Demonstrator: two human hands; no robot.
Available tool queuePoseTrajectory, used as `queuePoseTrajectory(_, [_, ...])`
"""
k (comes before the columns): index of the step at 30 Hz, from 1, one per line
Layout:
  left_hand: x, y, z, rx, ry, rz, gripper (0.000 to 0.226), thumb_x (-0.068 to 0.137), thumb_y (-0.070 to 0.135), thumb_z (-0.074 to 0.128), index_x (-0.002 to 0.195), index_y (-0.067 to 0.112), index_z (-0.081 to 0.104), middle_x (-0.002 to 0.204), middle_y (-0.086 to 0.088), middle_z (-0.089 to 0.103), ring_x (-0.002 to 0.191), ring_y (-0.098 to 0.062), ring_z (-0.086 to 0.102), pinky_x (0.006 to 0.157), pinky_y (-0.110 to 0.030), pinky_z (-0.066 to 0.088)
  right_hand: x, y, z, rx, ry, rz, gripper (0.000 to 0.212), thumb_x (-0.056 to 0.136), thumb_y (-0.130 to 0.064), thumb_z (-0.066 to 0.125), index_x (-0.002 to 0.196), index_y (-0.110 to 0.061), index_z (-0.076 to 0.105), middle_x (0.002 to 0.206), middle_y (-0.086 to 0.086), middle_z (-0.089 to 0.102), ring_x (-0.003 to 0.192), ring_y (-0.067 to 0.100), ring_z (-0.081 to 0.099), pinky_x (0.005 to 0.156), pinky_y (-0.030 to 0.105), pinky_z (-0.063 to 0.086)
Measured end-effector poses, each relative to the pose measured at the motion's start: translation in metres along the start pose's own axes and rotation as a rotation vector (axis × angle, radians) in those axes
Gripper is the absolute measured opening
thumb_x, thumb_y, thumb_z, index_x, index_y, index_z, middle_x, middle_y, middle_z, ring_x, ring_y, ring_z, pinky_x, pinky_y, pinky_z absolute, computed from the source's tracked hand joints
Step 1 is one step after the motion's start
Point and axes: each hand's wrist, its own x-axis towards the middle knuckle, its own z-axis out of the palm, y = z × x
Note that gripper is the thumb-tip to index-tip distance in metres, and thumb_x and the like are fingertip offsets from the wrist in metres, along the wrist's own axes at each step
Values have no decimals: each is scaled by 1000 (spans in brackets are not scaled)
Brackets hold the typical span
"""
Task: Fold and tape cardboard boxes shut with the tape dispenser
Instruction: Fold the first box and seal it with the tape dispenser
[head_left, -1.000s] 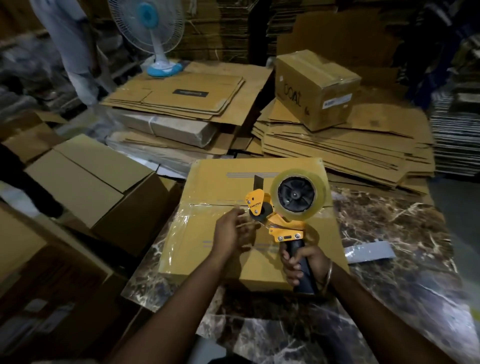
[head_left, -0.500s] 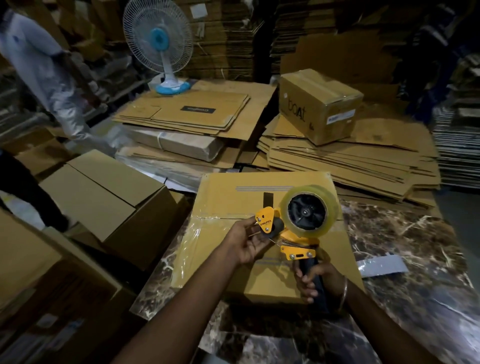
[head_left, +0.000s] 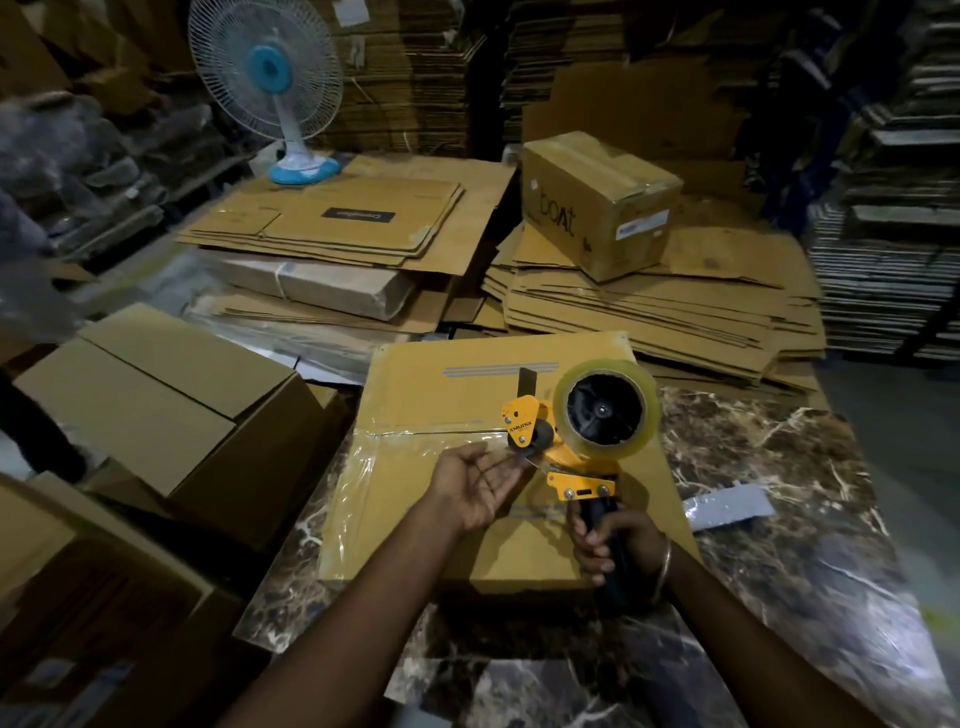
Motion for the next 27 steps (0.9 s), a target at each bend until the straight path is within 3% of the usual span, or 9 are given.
queuePoseTrajectory(3, [0,7,0,124,6,-42,46,98,31,57,95,-13,67,85,-24,73,64,-29,74,50,-29,60,-1,1,0,-4,10,6,33,47,-9,80,74,-8,60,51,4,36,37,15,37,45,23,39])
queuePoseTrajectory(5, [0,12,3,229,15,-58,26,96,14,60,96,-11,66,78,-22,73,58,-24,73,49,-26,59,-2,1,2,-9,17,1,35,46,-10,81,73,-8,59,50,4,35,37,15,36,45,23,38])
queuePoseTrajectory(8, [2,19,5,357,26,-75,12,95,-3,53,92,-9,62,71,-19,72,53,-20,71,52,-24,57,-3,1,4,-7,37,-1,37,43,-9,81,72,-7,59,50,4,35,36,15,36,43,23,38])
queuePoseTrajectory(13, [6,30,3,410,48,-119,29,94,2,33,91,-12,59,73,-23,71,54,-26,72,47,-30,58,-3,1,6,-45,39,18,40,43,-11,84,73,-7,59,50,5,35,36,15,38,44,23,39])
queuePoseTrajectory(19, [10,31,7,798,63,-141,21,99,-1,50,84,-5,63,59,-8,70,47,-9,67,46,-16,54,0,0,4,-97,40,75,39,41,-16,86,71,-12,62,50,3,36,37,14,39,45,22,39])
queuePoseTrajectory(27, [25,38,-4,650,73,-179,17,98,-1,54,85,-3,65,61,-9,70,48,-9,68,45,-16,54,-1,2,5,-72,66,36,41,42,-16,84,74,-10,60,52,4,34,38,15,35,45,22,36])
